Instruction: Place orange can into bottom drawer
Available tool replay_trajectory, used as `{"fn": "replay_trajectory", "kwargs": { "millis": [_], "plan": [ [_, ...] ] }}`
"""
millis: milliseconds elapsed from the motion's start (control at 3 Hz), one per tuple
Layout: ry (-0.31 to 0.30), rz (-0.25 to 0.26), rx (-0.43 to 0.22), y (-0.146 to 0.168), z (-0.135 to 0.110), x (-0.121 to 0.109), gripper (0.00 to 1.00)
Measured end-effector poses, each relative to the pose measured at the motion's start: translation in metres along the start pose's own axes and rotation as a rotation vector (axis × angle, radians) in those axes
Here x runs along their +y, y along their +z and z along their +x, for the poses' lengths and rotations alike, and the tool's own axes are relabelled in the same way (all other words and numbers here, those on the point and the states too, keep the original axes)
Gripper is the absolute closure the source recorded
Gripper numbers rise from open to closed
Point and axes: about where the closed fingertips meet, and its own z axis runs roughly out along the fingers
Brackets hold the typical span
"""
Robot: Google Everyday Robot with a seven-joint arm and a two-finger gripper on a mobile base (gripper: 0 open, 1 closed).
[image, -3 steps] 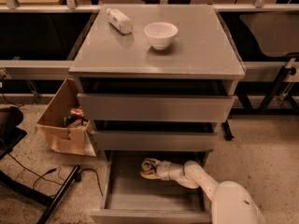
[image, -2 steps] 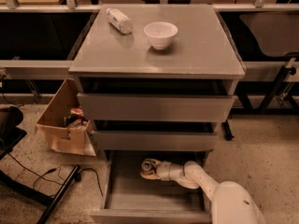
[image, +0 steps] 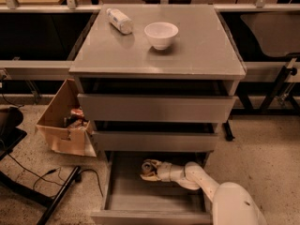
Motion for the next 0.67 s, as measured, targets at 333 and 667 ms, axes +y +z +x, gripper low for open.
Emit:
{"fn": "replay_trajectory", "kwargs": {
  "millis": [333, 667],
  "plan": [
    [0.0, 0.0, 0.0, 0.0001, 0.0, 0.0, 0.0],
    [0.0, 0.0, 0.0, 0.0001, 0.0, 0.0, 0.0]
  ]
}}
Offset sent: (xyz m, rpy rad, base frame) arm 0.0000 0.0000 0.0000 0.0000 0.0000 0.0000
